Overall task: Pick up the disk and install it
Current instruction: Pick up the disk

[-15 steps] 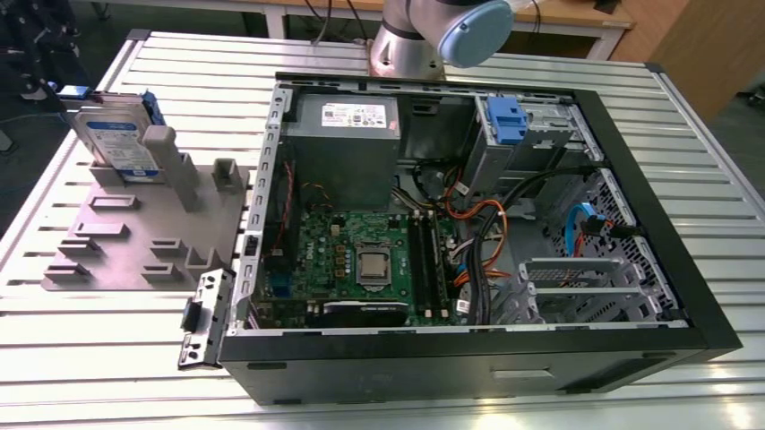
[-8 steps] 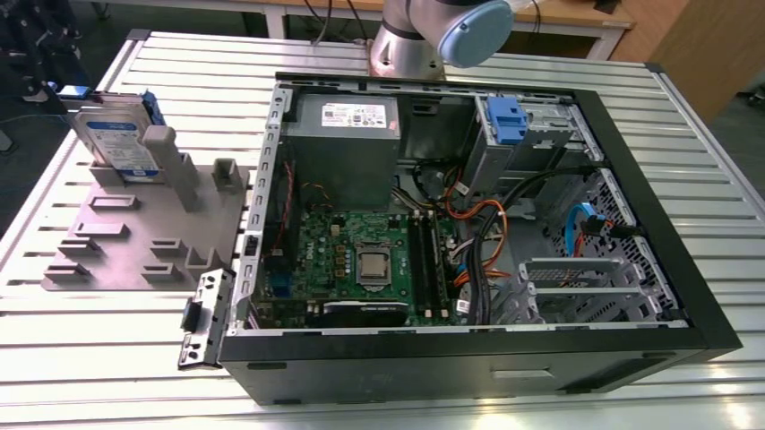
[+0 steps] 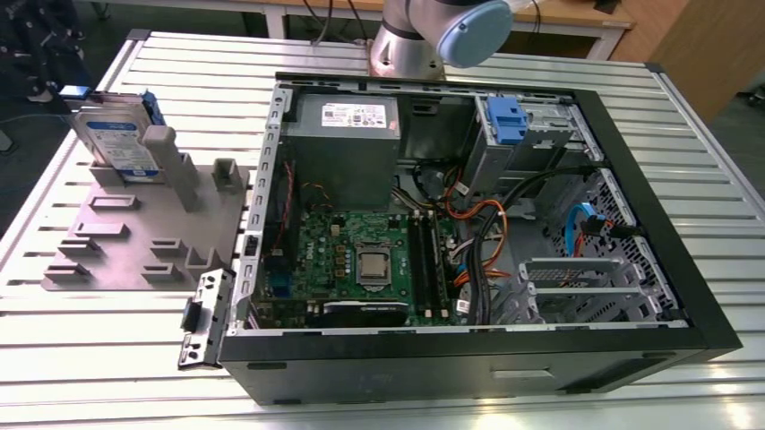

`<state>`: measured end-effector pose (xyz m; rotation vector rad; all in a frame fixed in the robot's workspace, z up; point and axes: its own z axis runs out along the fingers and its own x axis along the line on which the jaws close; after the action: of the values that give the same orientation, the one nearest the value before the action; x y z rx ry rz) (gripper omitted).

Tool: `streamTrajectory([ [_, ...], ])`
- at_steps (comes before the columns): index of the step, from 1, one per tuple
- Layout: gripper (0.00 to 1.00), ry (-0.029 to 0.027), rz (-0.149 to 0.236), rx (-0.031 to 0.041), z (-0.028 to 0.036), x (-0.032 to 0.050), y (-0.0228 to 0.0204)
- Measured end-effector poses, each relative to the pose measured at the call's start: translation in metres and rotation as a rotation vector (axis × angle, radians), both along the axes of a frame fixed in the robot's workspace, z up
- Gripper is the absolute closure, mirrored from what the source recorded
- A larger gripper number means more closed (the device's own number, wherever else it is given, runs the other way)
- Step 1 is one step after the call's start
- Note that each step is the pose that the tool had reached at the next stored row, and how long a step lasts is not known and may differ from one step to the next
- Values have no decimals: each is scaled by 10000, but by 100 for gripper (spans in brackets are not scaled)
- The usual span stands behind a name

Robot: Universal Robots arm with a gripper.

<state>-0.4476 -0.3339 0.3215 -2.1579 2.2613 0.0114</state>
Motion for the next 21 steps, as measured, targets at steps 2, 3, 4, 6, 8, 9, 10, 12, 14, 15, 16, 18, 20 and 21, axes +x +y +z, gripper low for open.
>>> streamTrajectory([
  [2, 35, 20, -49, 2, -33, -1, 22],
  [3, 35, 36, -87, 0, -50, -2, 22],
  [4, 35, 47, -127, -1, -67, -4, 22],
  [6, 35, 68, -182, -1, -101, -6, 22],
  [8, 35, 93, -185, -1, -138, -6, 21],
  [9, 35, 101, -184, -1, -156, -6, 19],
  [10, 35, 101, -172, -1, -172, -6, 16],
  [12, 35, 102, -119, 0, -201, -6, 9],
  [14, 35, 102, -29, 0, -225, -6, 8],
  [15, 35, 102, 10, -1, -231, -6, 7],
  [16, 35, 104, 16, -1, -231, -6, 7],
  [18, 36, 104, 20, -2, -231, -6, 7],
  [20, 44, 102, 22, -1, -233, -6, 7],
  [21, 44, 102, 22, -1, -235, -6, 7],
])
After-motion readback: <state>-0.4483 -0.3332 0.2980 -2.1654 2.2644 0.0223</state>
